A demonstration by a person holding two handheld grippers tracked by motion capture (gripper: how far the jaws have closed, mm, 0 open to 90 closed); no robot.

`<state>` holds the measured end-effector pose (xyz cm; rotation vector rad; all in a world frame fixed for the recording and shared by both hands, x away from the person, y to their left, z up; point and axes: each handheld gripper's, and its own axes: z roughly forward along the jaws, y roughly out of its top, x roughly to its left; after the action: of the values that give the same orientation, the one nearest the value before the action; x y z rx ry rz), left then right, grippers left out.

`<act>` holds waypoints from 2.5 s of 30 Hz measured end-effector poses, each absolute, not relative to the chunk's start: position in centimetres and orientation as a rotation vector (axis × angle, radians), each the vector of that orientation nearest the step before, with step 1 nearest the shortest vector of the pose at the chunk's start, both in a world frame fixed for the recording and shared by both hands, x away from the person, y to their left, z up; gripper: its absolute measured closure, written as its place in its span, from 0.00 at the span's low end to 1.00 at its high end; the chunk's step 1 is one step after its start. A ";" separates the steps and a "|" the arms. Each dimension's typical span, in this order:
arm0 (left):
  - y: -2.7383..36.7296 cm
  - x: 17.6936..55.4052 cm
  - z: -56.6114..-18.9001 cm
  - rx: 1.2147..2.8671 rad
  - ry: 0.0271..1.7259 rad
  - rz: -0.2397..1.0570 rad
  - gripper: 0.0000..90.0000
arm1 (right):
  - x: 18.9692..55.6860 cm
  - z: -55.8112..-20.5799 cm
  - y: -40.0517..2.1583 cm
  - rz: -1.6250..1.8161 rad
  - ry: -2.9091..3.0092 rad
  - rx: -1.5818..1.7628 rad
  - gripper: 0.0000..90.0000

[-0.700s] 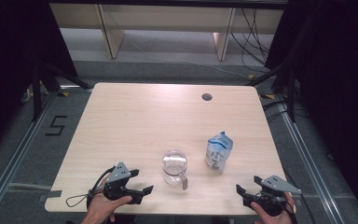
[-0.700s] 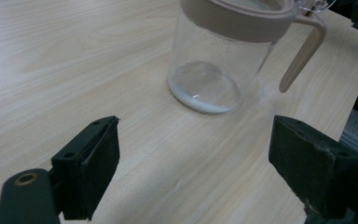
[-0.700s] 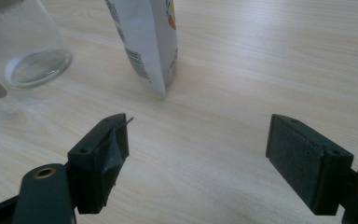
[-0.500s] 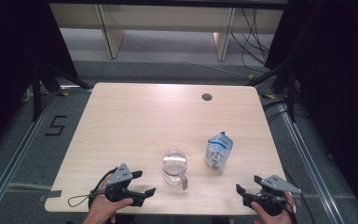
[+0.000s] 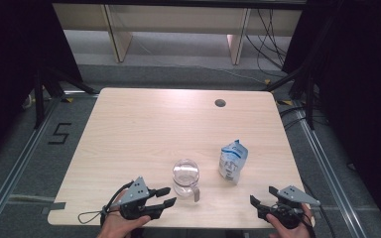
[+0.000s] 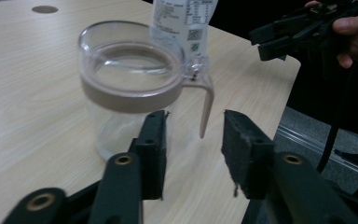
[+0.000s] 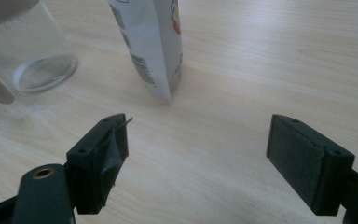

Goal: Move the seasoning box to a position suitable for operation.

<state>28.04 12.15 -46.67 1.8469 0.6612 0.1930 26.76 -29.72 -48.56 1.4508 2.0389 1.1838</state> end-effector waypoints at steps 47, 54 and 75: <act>4.0 32.8 -44.0 1.991 0.568 0.184 0.99 | 27.1 -48.8 -29.5 1.210 2.068 1.377 0.25; 3.9 32.8 -44.1 1.998 0.561 0.181 0.99 | 27.1 -48.8 -29.5 1.208 2.077 1.373 0.25; 5.3 31.4 -43.6 2.078 0.492 0.218 0.99 | 27.1 -48.9 -29.5 1.228 2.074 1.377 0.25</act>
<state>31.45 5.25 -43.63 2.0777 0.4923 0.2185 27.14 -29.49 -48.87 1.3774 2.0741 1.2281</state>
